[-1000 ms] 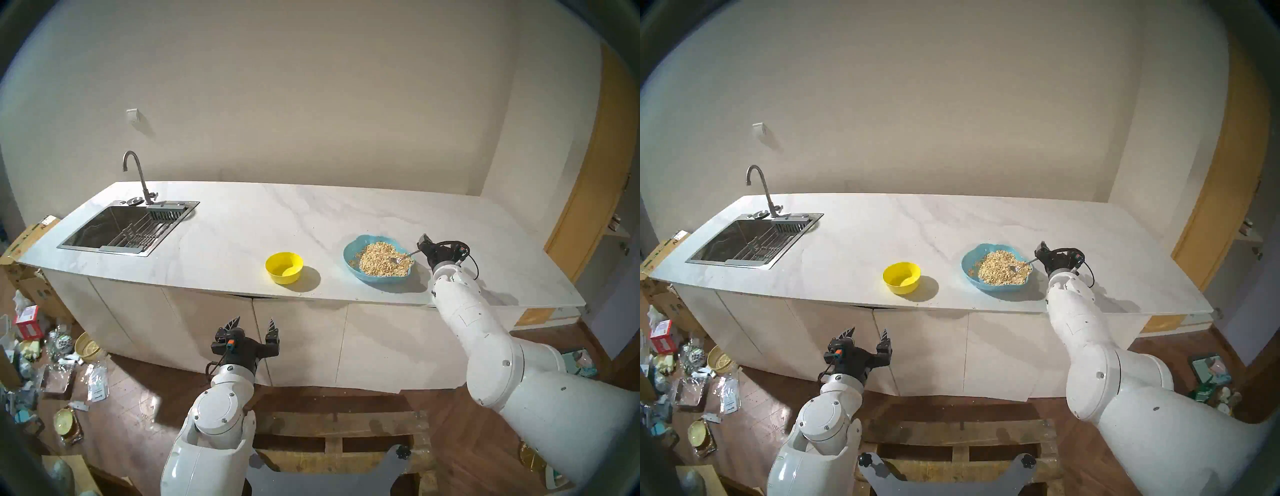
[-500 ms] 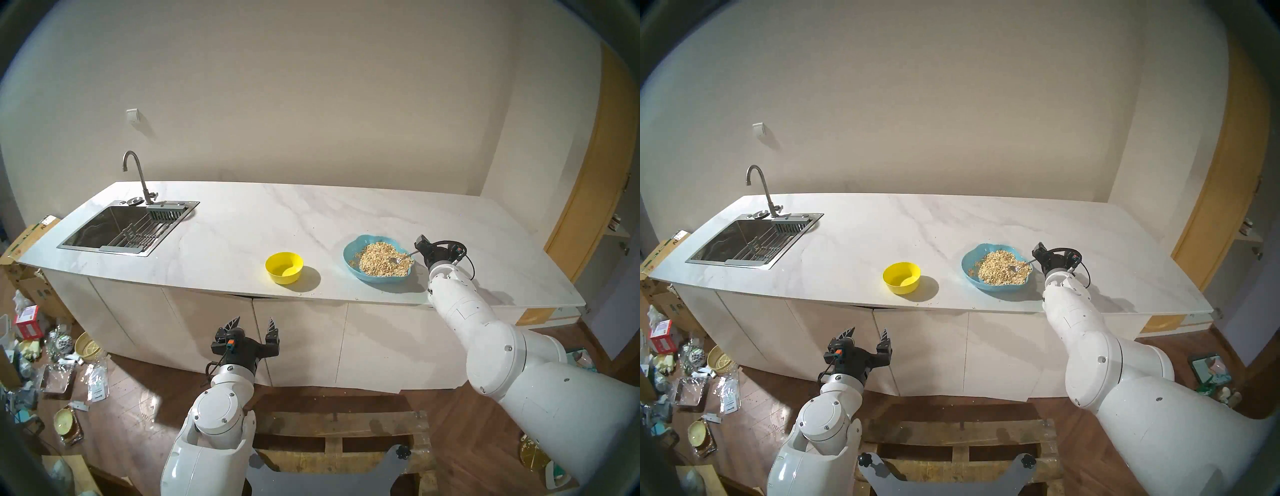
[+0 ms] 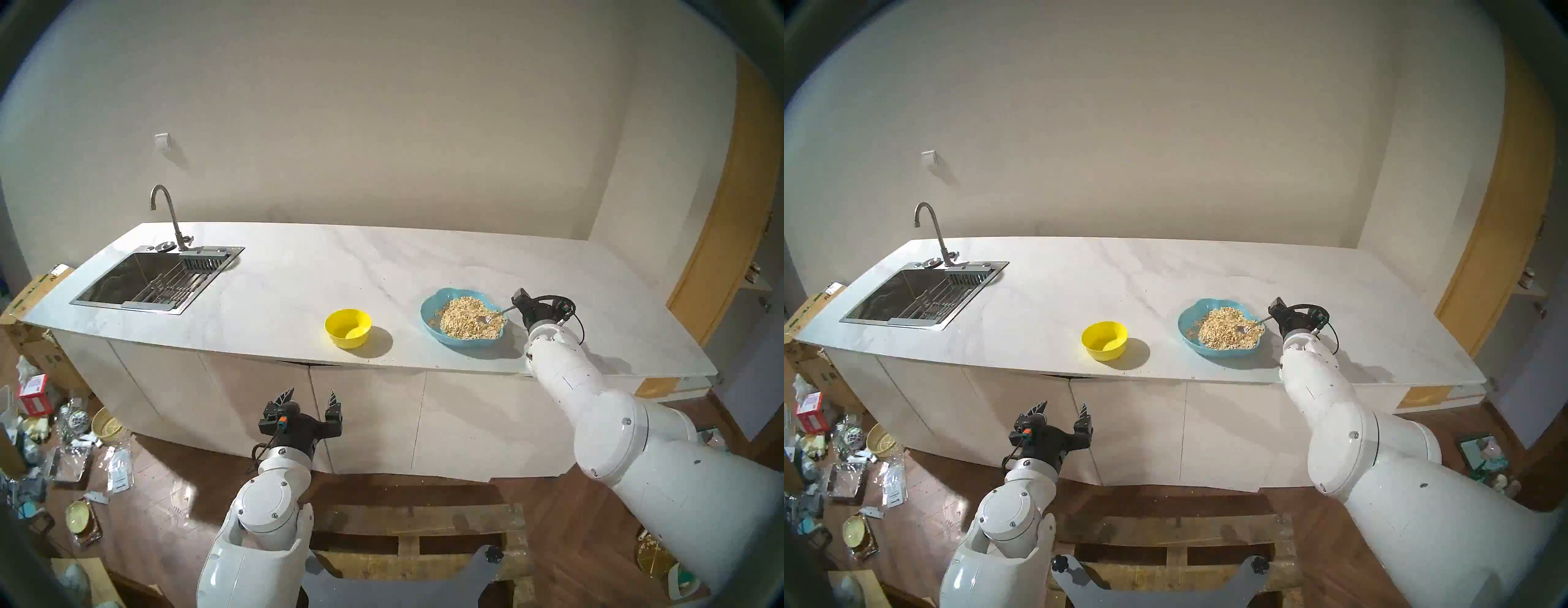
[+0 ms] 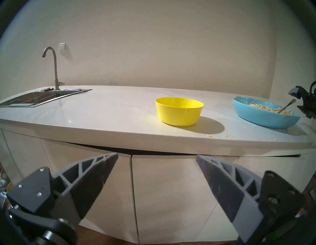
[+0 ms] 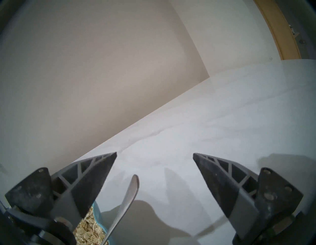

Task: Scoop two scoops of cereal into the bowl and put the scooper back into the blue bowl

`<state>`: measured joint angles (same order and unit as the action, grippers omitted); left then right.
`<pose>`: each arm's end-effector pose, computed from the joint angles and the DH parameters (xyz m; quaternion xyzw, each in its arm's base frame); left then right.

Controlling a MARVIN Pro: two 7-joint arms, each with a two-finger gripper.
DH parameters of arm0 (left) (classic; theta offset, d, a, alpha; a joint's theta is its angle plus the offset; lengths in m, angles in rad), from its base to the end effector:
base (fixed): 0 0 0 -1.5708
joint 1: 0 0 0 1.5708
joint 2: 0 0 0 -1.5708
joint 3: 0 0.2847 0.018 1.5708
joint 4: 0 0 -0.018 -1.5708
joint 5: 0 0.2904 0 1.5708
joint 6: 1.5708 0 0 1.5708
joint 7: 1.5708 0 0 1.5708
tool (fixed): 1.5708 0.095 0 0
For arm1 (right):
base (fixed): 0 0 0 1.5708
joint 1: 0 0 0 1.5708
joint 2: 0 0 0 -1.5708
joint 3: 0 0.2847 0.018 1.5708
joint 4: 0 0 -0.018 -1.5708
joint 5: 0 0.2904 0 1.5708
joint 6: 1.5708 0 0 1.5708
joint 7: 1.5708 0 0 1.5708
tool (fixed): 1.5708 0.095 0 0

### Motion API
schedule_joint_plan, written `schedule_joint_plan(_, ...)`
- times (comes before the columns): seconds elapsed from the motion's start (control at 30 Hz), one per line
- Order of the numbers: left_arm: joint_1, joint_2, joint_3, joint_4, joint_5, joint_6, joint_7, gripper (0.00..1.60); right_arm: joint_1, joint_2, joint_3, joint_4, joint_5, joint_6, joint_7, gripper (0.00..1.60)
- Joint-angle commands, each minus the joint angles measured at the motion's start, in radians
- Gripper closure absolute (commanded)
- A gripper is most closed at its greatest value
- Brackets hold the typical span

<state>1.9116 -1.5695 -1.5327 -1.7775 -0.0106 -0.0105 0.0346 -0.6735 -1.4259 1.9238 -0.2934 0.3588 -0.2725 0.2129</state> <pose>0.3012 -0.0116 -0.3427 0.7496 0.0057 0.6619 0.0068 0.5782 -0.1316 -0.2892 -0.6689 0.2663 -0.6852 0.1106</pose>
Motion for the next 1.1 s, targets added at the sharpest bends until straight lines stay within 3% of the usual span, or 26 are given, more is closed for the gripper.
schedule_joint_plan(0.0,-0.005,0.0,0.002,-0.026,-0.002,-0.006,-0.004,0.0,0.028,-0.003,-0.001,-0.025,0.002,0.001,0.007,0.0)
schedule_joint_plan(0.93,-0.005,0.0,0.002,-0.026,-0.002,-0.006,-0.004,0.0,-0.032,-0.045,0.016,-0.125,0.01,0.055,-0.023,0.0)
schedule_joint_plan(0.97,-0.005,0.0,0.002,-0.026,-0.002,-0.006,-0.004,0.0,-0.034,-0.045,0.015,-0.129,0.009,0.057,-0.023,0.56)
schedule_joint_plan(1.0,-0.005,0.0,0.002,-0.026,-0.002,-0.006,-0.004,0.0,-0.036,-0.045,0.015,-0.133,0.009,0.059,-0.023,0.79)
schedule_joint_plan(1.07,-0.005,0.0,0.002,-0.026,-0.002,-0.006,-0.004,0.0,-0.039,-0.046,0.017,-0.14,0.01,0.063,-0.024,0.9)
